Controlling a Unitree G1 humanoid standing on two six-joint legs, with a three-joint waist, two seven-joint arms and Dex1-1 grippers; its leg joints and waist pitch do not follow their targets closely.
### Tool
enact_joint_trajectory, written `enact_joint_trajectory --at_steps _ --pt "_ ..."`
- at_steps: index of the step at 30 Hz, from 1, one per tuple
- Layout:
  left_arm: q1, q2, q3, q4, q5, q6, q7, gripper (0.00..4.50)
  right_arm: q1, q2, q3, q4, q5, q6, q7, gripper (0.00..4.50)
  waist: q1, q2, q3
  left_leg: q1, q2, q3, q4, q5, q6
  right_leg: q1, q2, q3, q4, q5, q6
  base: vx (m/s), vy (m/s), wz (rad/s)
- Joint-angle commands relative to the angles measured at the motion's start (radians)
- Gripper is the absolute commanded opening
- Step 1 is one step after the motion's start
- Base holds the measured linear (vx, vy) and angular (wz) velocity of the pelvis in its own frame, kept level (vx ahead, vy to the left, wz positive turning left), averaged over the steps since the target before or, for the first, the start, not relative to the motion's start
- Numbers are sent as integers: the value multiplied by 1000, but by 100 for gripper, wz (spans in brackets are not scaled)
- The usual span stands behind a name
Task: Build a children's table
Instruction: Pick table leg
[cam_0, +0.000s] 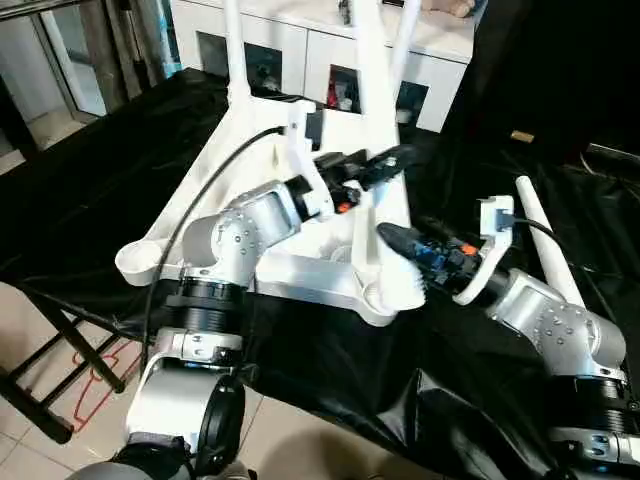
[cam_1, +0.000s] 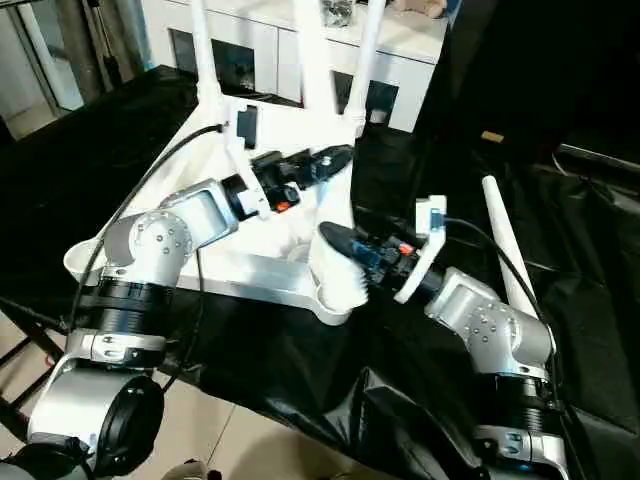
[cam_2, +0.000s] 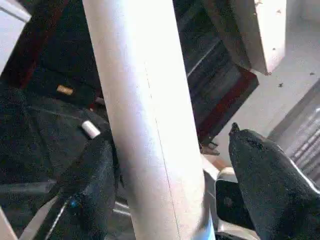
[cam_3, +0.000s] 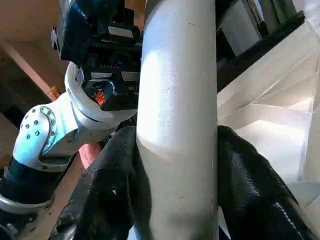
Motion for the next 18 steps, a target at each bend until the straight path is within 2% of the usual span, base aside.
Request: enact_joint_trajectory --at_steps 1,2,5,8,10,11,13,14,18 --pt "9 -9 -34 -50 -33 25 -44 344 7 -11 27 -17 -11 4 -15 188 3 -1 -75 14 44 -25 -67 -143 17 54 -91 48 -85 -298 -153 0 0 0" --pt "9 -9 -34 -50 -33 25 -44 326 7 -11 27 -17 -11 4 -15 188 3 -1 -75 13 43 -25 -66 -141 18 55 -91 48 -85 -297 -152 0 0 0" --pt "14 0 -47 -63 15 1 5 323 6 -13 60 -28 -60 -24 -49 188 2 -1 -75 14 46 -27 -68 -142 13 52 -90 48 -85 -296 -146 0 0 0" --pt "11 4 -49 -54 52 -4 65 285 4 -12 84 -37 -88 -41 -67 188 -1 -3 -74 15 45 -27 -69 -156 4 51 -90 48 -88 -325 -126 0 0 0" --pt "9 -10 -24 -50 78 -6 171 266 -12 5 109 -32 -136 -76 -128 188 -2 -3 -73 14 45 -27 -69 -156 -1 50 -91 49 -88 -322 -123 0 0 0" --pt "8 -13 -18 -50 85 -10 194 266 -18 11 113 -26 -147 -85 -147 188 -2 -2 -74 15 46 -28 -69 -156 -3 50 -91 49 -87 -321 -124 0 0 0" --pt "11 -14 -13 -55 89 -12 215 242 -32 22 118 -18 -169 -104 -183 188 -4 -6 -73 14 43 -27 -69 -155 0 50 -89 49 -88 -326 -121 0 0 0" --pt "11 -14 -12 -57 89 -11 218 238 -35 25 120 -17 -175 -109 -190 188 -3 -5 -74 14 44 -28 -69 -153 0 50 -91 49 -88 -327 -120 0 0 0" --pt "13 -20 7 -64 88 -5 252 207 -50 36 138 -18 -203 -126 -222 188 -4 -5 -74 13 43 -26 -69 -139 5 50 -89 50 -84 -290 -128 0 0 0"
